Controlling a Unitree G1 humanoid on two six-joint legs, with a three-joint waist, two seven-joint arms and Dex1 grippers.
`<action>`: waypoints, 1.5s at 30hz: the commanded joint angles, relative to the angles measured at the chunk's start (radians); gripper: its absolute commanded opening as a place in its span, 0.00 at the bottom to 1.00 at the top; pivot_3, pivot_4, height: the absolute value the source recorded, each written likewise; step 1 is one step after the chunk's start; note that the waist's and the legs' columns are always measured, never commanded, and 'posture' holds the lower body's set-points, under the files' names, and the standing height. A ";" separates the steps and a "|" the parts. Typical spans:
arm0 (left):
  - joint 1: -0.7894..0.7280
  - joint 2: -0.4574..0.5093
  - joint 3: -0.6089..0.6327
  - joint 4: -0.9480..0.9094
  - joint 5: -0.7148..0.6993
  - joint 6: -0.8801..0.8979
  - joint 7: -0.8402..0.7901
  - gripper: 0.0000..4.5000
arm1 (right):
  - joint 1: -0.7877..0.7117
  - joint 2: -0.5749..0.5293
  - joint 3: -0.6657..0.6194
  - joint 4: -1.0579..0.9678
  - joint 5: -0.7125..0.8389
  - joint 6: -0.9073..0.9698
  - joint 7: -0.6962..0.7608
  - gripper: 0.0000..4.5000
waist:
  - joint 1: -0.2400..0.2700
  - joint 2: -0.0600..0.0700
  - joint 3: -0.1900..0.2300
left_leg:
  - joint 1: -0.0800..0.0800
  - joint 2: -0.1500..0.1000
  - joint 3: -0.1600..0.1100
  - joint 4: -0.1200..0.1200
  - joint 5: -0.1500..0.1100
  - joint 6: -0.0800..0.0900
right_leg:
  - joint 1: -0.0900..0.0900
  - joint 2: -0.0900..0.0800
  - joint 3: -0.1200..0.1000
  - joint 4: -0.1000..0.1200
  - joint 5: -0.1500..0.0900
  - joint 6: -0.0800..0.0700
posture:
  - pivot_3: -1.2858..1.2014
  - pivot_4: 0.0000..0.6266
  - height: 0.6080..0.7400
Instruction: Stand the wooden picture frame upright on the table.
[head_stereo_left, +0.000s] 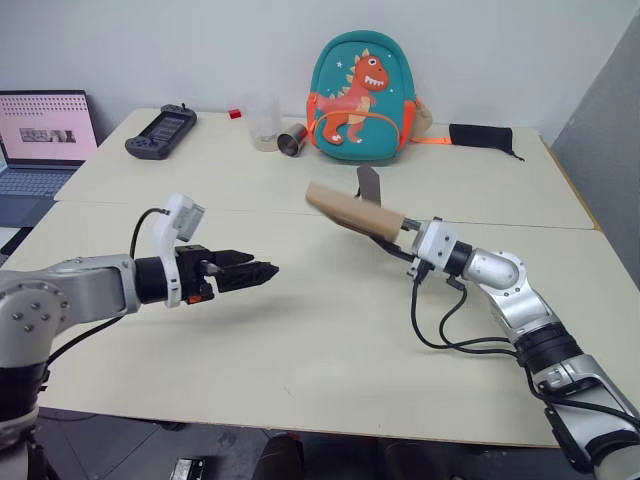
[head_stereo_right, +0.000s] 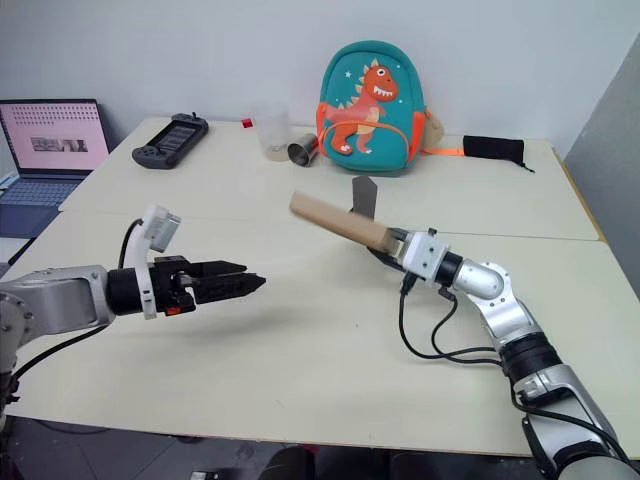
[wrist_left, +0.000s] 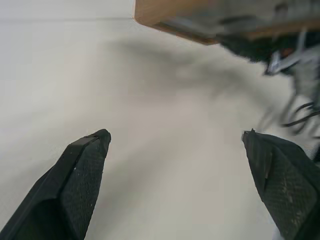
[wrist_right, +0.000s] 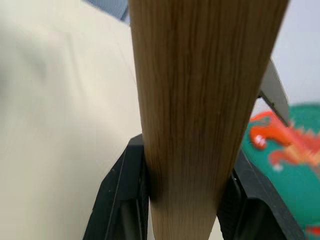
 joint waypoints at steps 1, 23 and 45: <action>0.021 -0.061 -0.021 -0.072 0.173 -0.134 0.008 1.00 | -0.065 0.036 -0.107 -0.086 0.212 0.369 0.047 0.29 | 0.004 0.000 0.000 | 0.000 0.000 0.000 0.000 0.000 0.000 | 0.000 0.000 0.000 0.000 0.000 0.000 | 0.52 0.24 1.00; 0.090 -0.271 -0.053 -0.114 0.467 -0.286 -0.002 1.00 | -0.107 0.165 -0.144 0.216 0.180 0.662 0.344 0.45 | -0.002 0.000 0.000 | -0.001 -0.001 0.002 -0.002 -0.002 0.004 | -0.002 0.000 0.001 -0.002 0.000 0.000 | 0.52 0.24 1.00; -0.086 -0.226 -0.042 0.174 0.571 -0.323 -0.221 1.00 | 0.338 -0.114 -0.402 -0.803 0.321 1.071 0.046 0.99 | 0.005 0.000 0.000 | 0.000 0.000 0.001 -0.002 -0.002 0.004 | -0.001 0.002 0.000 -0.001 0.000 0.000 | 0.52 0.24 1.00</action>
